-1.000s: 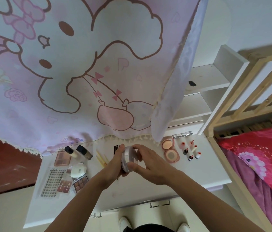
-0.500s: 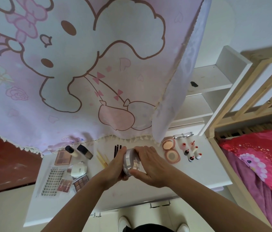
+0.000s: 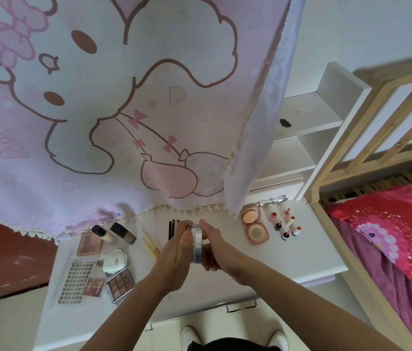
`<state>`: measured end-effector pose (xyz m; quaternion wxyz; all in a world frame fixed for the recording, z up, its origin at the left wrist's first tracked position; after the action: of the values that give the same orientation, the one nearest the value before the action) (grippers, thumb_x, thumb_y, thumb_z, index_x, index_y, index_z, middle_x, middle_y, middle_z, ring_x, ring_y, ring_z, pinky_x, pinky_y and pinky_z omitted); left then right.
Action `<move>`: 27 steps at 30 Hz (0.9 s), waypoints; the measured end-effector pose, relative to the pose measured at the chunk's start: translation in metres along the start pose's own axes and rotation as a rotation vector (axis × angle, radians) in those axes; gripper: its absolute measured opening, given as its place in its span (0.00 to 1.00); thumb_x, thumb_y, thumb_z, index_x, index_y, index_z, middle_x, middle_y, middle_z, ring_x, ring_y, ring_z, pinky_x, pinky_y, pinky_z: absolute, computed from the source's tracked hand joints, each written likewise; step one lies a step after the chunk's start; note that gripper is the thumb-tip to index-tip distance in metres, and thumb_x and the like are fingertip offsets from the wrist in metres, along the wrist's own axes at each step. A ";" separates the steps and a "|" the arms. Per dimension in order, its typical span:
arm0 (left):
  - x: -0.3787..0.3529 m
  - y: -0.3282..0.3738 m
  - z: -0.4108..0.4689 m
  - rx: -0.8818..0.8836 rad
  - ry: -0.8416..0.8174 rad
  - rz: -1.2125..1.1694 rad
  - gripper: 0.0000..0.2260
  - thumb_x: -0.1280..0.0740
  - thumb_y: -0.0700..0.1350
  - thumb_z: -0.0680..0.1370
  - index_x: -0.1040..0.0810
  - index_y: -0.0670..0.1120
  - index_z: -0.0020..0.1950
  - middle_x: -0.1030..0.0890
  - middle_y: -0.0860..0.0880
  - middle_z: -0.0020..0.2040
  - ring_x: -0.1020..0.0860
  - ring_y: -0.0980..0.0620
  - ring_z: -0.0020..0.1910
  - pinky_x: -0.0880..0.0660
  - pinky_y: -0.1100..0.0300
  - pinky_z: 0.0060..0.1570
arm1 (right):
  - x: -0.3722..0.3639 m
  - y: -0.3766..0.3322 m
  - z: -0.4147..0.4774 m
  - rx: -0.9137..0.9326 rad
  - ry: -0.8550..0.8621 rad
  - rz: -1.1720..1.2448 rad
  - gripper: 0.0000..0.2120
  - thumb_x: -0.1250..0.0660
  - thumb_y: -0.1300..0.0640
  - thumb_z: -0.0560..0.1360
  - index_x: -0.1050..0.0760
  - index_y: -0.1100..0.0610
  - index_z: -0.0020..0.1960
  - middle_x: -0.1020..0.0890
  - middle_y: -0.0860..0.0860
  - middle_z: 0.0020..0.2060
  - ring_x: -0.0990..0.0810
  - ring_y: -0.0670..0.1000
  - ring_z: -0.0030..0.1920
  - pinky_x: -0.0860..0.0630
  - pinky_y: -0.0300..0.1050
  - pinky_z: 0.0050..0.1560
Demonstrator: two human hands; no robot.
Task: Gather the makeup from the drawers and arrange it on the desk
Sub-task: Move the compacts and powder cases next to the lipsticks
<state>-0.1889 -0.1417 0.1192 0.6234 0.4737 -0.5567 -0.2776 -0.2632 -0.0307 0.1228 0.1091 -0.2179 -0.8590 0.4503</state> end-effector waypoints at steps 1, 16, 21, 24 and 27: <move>-0.001 0.000 0.001 0.000 0.014 -0.012 0.24 0.55 0.67 0.79 0.36 0.51 0.62 0.21 0.43 0.44 0.19 0.41 0.40 0.22 0.38 0.39 | -0.001 -0.003 -0.002 0.006 0.015 -0.009 0.34 0.59 0.29 0.78 0.36 0.55 0.65 0.25 0.53 0.45 0.28 0.46 0.41 0.30 0.37 0.45; -0.012 -0.006 0.002 0.297 0.011 -0.348 0.32 0.61 0.60 0.83 0.21 0.46 0.58 0.16 0.48 0.42 0.18 0.58 0.40 0.25 0.68 0.39 | 0.007 -0.016 -0.003 0.429 0.215 -0.551 0.19 0.48 0.37 0.80 0.41 0.51 0.61 0.22 0.51 0.46 0.20 0.50 0.44 0.20 0.51 0.47; -0.009 -0.022 -0.007 0.413 -0.038 -0.456 0.40 0.52 0.73 0.75 0.23 0.38 0.53 0.27 0.41 0.37 0.32 0.50 0.35 0.34 0.58 0.36 | 0.028 -0.006 -0.005 0.379 0.014 -0.608 0.32 0.31 0.38 0.72 0.42 0.43 0.69 0.32 0.44 0.61 0.29 0.45 0.59 0.25 0.46 0.61; -0.009 -0.025 -0.009 0.457 -0.033 -0.505 0.40 0.48 0.78 0.70 0.20 0.45 0.56 0.24 0.38 0.45 0.29 0.44 0.42 0.31 0.53 0.42 | 0.030 -0.004 -0.005 0.329 -0.003 -0.565 0.45 0.24 0.37 0.67 0.45 0.43 0.74 0.35 0.44 0.66 0.31 0.44 0.64 0.27 0.42 0.62; -0.008 -0.024 -0.008 0.449 -0.041 -0.473 0.40 0.51 0.78 0.71 0.19 0.46 0.56 0.23 0.40 0.45 0.32 0.45 0.41 0.33 0.56 0.40 | 0.030 -0.005 -0.002 0.203 0.080 -0.585 0.41 0.36 0.26 0.69 0.38 0.48 0.74 0.27 0.46 0.61 0.24 0.45 0.57 0.24 0.44 0.57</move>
<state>-0.1784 -0.1419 0.0949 0.4102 0.7100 -0.4908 -0.2945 -0.2902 -0.0178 0.1278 0.2892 0.0330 -0.8310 0.4741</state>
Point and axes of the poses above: each hand's wrist, its own z-axis towards the middle knuckle, its own x-axis out of the back of the hand, y = z × x, the point moved 3 cm from there along z, towards the middle knuckle
